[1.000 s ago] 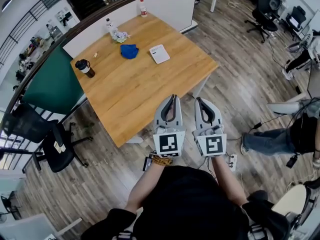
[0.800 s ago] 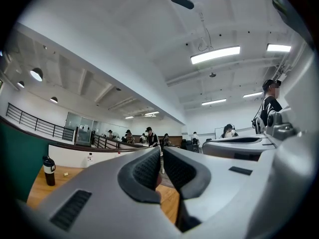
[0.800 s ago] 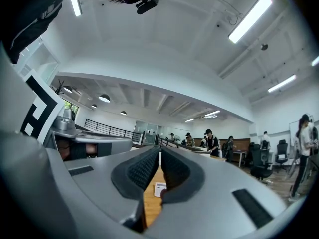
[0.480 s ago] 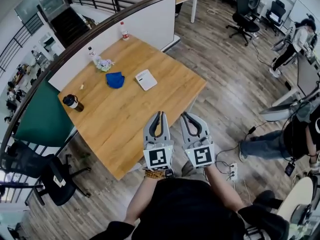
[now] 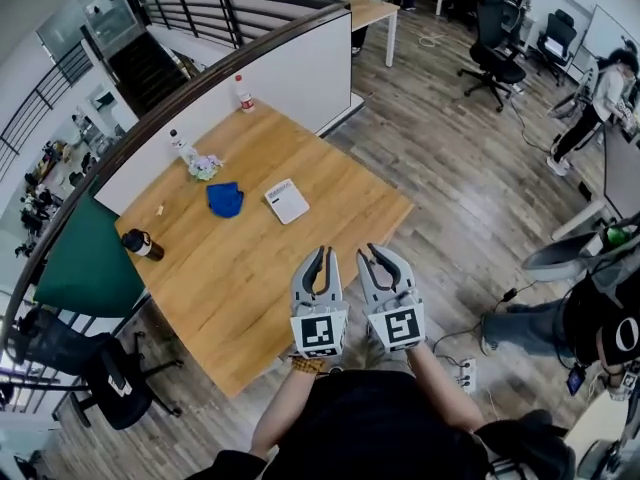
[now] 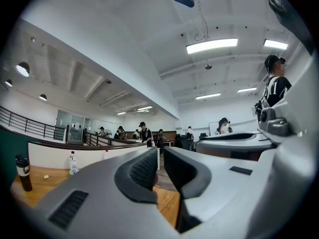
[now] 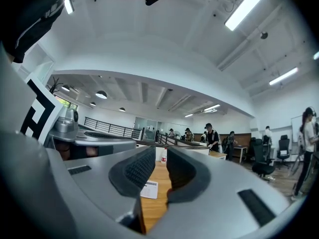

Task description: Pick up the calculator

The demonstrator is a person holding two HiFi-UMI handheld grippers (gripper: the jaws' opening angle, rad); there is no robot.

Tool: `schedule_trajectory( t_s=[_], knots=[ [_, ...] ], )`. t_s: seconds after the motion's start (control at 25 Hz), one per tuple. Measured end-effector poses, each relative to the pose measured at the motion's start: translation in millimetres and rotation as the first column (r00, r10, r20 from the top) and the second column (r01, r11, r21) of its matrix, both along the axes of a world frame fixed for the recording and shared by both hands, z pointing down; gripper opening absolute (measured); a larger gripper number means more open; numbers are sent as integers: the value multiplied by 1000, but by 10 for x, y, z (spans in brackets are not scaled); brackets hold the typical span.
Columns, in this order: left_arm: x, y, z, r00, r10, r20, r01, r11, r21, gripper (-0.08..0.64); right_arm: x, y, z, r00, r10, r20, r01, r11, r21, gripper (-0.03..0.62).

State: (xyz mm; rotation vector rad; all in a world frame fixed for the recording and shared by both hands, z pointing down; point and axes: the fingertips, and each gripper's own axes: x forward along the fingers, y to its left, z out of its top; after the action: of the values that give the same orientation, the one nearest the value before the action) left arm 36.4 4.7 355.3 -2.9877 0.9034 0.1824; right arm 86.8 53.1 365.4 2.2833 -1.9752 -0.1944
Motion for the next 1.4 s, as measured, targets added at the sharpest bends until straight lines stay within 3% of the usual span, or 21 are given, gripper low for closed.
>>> schedule_trajectory(
  t_s=[0.4,0.72,1.2,1.4],
  knots=[
    [910,-415,-55,996,-83,24,83,997,-2,35,982,-413,88,994,-88,58,89,996,-25,83],
    [1236,-570,1,984,-175,39,175,984,-2,35,1453,-644,209,982,-166,86,171,983,-60,92],
    [998,-895,422,951,-285,117,294,953,-69,35,1325,-1205,568,937,-313,155,331,937,-110,103],
    [1092,-1111,655,955,-263,135,278,955,-108,35,1237,-1480,658,926,-339,165,363,919,-151,107]
  ],
)
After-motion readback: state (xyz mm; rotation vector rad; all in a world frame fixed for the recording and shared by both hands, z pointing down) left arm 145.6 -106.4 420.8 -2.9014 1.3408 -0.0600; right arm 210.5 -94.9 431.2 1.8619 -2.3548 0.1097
